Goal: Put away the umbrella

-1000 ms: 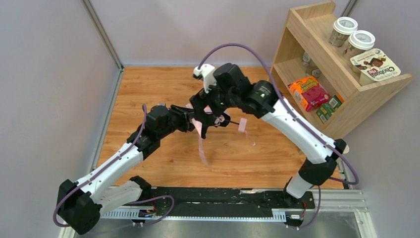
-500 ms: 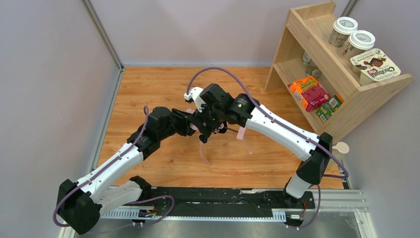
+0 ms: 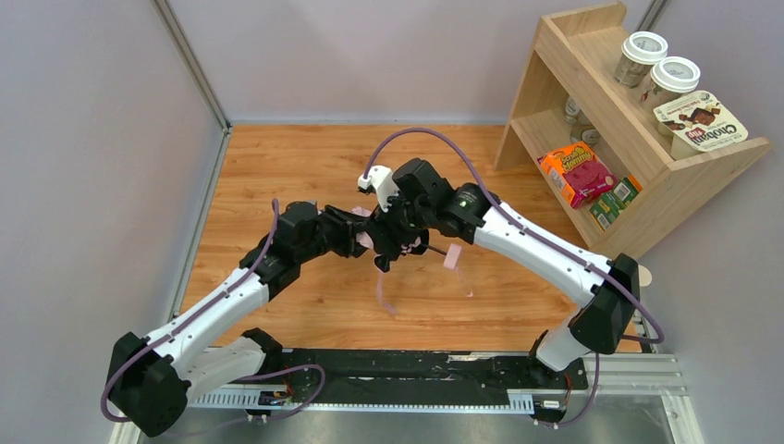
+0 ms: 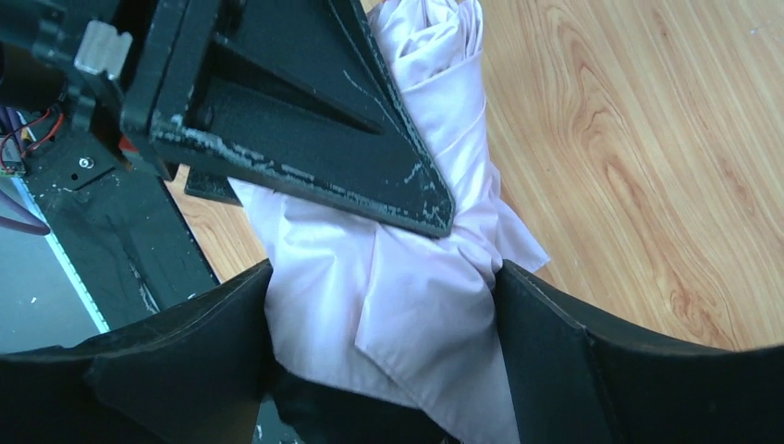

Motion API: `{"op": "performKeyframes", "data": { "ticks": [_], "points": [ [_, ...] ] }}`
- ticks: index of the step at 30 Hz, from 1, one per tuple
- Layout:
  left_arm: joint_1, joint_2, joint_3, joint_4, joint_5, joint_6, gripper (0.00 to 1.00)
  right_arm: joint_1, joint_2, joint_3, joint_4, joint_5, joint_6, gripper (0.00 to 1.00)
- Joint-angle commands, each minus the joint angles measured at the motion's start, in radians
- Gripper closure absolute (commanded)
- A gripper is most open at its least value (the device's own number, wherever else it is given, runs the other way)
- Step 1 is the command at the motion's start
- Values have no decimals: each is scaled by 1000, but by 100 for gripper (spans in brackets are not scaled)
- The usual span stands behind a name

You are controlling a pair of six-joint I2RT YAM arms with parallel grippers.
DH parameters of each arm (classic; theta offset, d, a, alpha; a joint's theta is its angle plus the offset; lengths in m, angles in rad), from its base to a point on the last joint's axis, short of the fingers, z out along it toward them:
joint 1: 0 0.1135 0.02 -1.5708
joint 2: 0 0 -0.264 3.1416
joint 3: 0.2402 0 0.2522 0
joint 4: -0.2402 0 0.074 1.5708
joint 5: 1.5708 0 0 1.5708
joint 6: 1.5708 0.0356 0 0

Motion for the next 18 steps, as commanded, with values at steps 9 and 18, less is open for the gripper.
{"op": "performKeyframes", "data": {
  "ticks": [9,18],
  "points": [
    [-2,137,35,268,166,111,100,3,79,-77,162,87,-150,38],
    [-2,163,66,271,204,168,100,8,79,-114,160,35,-156,100]
  ]
}}
